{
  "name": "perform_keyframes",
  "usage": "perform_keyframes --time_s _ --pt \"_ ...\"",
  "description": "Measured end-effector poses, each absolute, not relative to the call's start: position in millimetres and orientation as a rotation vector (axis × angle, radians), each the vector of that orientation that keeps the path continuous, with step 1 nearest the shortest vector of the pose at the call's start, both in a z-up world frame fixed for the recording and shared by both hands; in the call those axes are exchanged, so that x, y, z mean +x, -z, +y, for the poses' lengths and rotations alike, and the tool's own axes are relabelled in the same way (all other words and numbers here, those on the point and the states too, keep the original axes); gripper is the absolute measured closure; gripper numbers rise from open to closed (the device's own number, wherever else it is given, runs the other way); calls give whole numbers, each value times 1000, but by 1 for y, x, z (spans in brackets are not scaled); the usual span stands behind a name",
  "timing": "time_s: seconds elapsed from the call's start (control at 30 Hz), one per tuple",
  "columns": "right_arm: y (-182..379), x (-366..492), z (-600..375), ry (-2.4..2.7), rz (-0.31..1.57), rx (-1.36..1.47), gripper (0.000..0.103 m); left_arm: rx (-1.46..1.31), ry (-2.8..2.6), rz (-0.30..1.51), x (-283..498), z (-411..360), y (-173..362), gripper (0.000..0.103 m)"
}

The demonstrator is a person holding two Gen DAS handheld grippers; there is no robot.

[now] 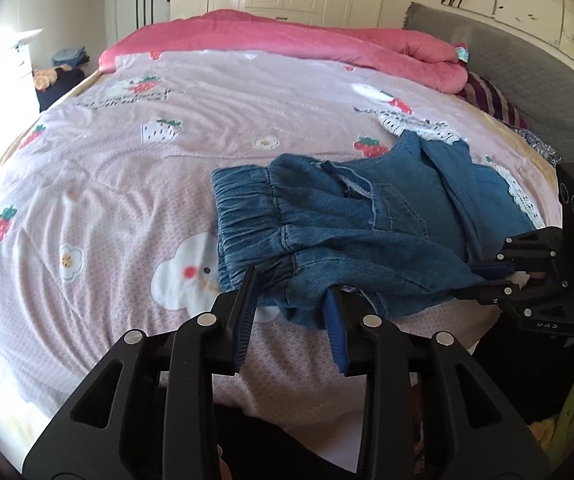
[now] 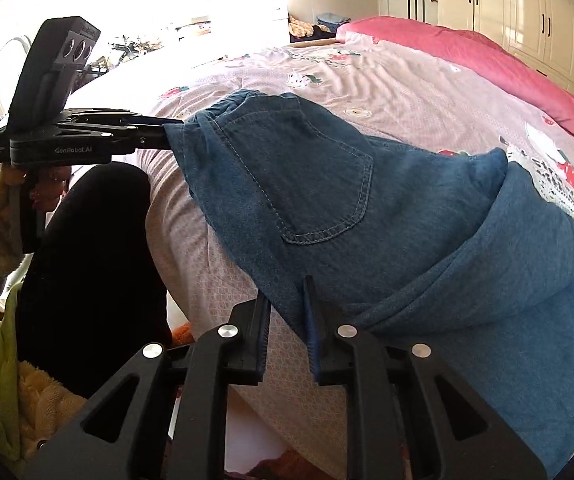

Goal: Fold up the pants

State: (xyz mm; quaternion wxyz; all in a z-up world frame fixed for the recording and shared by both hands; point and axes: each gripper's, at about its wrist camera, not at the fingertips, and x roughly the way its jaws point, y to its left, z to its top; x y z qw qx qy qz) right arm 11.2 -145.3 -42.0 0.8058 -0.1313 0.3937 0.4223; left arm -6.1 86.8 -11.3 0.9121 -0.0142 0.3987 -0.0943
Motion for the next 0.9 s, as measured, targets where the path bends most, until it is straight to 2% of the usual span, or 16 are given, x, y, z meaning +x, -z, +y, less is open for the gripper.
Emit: perform_keyframes --time_s 0.07,0.2,0.3,0.4,0.6,0.7,0.83,0.87,0.9 --pt "47 14 -147 -907 868 -257 87 -26 206 819 -9 86 8 76" --pt "46 14 -153 -918 876 -221 86 9 174 801 -15 89 -2 61" --pt "46 13 -154 -920 872 -221 85 12 156 818 -16 92 -2 57" --pt "47 10 -155 -932 876 -213 77 23 149 826 -21 93 -2 56" --pt "48 11 -151 -944 886 -214 70 10 122 786 -33 104 -22 49" --pt "48 11 -149 -953 889 -211 65 -44 142 743 -31 103 -41 48" --pt "48 9 -148 -951 890 -221 63 -45 269 716 -8 62 -49 48" --pt "48 8 -149 -948 895 -216 63 -48 306 731 2 48 -44 53" --pt "47 8 -152 -944 900 -208 63 -58 340 754 11 36 -37 70"
